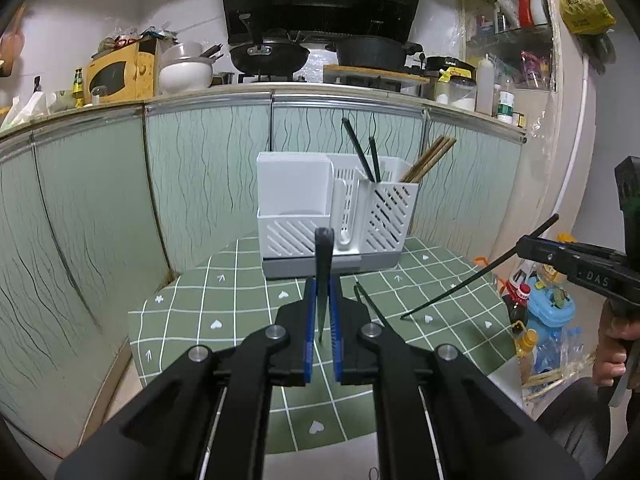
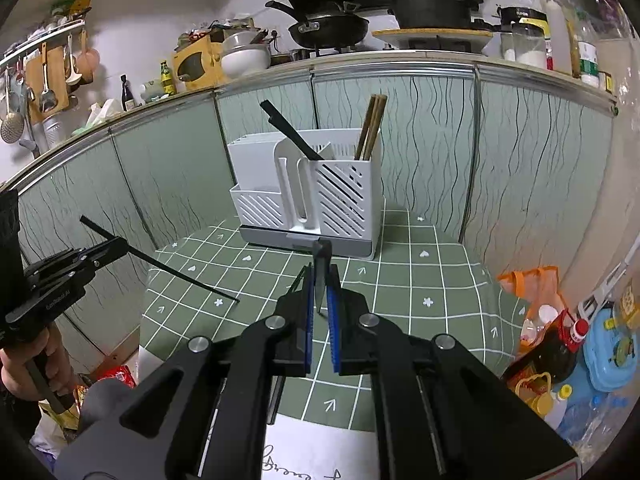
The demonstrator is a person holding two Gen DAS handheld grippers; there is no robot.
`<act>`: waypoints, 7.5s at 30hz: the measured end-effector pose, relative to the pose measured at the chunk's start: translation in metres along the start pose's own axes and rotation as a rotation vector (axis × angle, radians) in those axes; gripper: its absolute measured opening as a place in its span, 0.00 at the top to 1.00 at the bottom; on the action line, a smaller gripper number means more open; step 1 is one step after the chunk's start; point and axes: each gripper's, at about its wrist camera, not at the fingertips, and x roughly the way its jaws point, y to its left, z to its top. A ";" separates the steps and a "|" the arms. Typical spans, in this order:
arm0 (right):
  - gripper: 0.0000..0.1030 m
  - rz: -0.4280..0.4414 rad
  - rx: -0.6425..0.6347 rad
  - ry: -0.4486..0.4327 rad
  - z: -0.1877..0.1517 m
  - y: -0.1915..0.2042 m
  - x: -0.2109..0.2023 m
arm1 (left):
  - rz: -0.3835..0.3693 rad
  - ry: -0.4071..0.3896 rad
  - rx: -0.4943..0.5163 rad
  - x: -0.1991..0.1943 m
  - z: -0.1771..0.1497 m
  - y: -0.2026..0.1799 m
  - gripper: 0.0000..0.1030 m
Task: Organize utensils
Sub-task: 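Lift both black chopsticks and carry them above the white holder, then open both grippers to drop the black chopsticks into the holder, then move both grippers back toward the last two black chopsticks, then close the right gripper on one black chopstick while the left gripper grasps the other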
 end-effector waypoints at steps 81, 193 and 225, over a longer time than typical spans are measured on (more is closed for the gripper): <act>0.94 0.059 -0.024 0.015 0.195 -0.058 0.088 | -0.179 -0.032 0.089 0.164 0.193 -0.053 0.94; 0.91 -0.009 -0.097 0.251 -0.132 0.042 0.102 | 0.030 0.150 0.026 0.030 -0.118 0.024 0.05; 0.94 -0.071 0.066 0.237 -0.138 -0.016 0.073 | -0.034 0.255 0.101 0.097 -0.117 -0.078 0.26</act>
